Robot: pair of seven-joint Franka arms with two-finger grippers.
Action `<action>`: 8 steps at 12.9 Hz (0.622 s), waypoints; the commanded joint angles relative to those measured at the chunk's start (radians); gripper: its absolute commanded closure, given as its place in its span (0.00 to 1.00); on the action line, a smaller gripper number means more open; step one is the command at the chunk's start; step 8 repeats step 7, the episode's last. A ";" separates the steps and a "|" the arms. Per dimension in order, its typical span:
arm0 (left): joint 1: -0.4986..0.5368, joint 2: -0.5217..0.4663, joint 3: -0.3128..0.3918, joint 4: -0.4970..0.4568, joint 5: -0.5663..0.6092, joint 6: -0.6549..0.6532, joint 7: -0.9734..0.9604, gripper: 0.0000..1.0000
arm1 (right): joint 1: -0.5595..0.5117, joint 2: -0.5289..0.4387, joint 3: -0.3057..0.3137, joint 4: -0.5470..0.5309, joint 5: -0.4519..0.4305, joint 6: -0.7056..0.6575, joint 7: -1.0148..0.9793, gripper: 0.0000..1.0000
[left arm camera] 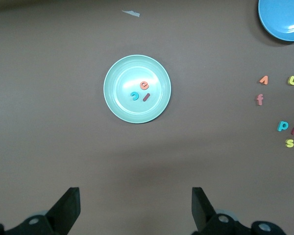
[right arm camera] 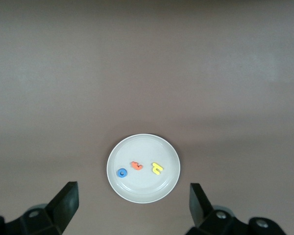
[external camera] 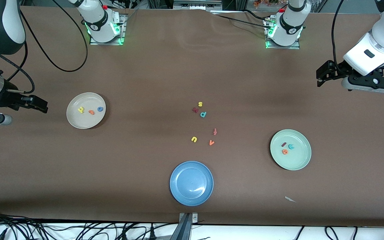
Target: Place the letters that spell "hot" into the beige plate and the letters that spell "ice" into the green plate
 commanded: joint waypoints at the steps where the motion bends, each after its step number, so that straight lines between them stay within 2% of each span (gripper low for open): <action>1: -0.032 -0.029 0.035 -0.027 0.012 0.007 0.024 0.00 | -0.006 -0.023 0.007 -0.016 0.014 0.002 0.003 0.00; 8: -0.023 -0.008 0.033 0.005 0.012 -0.036 0.020 0.00 | -0.006 -0.023 0.007 -0.016 0.014 0.001 0.003 0.00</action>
